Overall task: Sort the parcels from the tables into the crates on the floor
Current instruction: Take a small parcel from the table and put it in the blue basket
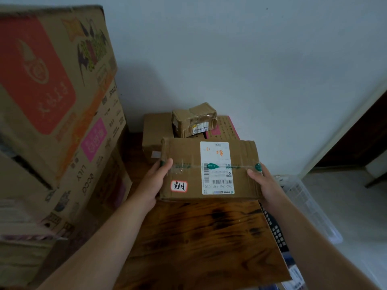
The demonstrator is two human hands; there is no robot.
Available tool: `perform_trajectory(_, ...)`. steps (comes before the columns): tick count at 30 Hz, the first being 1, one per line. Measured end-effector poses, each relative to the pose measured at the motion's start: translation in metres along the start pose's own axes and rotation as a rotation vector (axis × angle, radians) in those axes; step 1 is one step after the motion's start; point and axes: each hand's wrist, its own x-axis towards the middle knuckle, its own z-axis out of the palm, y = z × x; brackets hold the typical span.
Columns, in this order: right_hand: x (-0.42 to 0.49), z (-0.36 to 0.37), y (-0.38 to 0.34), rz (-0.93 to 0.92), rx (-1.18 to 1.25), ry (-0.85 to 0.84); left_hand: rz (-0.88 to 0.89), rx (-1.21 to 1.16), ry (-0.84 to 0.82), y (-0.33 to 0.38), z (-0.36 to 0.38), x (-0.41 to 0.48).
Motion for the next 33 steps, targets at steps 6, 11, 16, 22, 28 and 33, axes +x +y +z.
perform_trajectory(6,-0.028,-0.007,0.007,-0.026,0.077,0.070,-0.004,-0.020,-0.015,-0.008,0.009,-0.011)
perform_trajectory(11,-0.056,-0.024,0.021,0.014,0.173,0.173,0.009,0.121,0.003,-0.013,0.020,-0.014)
perform_trajectory(16,-0.089,-0.063,0.031,-0.003,0.224,0.270,0.019,0.205,-0.110,-0.026,0.060,-0.027)
perform_trajectory(22,-0.135,-0.138,0.039,-0.043,0.227,0.435,0.060,0.268,-0.225,-0.050,0.138,-0.048)
perform_trajectory(28,-0.202,-0.241,0.043,-0.049,0.212,0.572,0.027,0.382,-0.328,-0.105,0.252,-0.085)
perform_trajectory(33,-0.251,-0.321,0.057,-0.041,0.265,0.661,-0.001,0.466,-0.373,-0.165,0.339,-0.112)
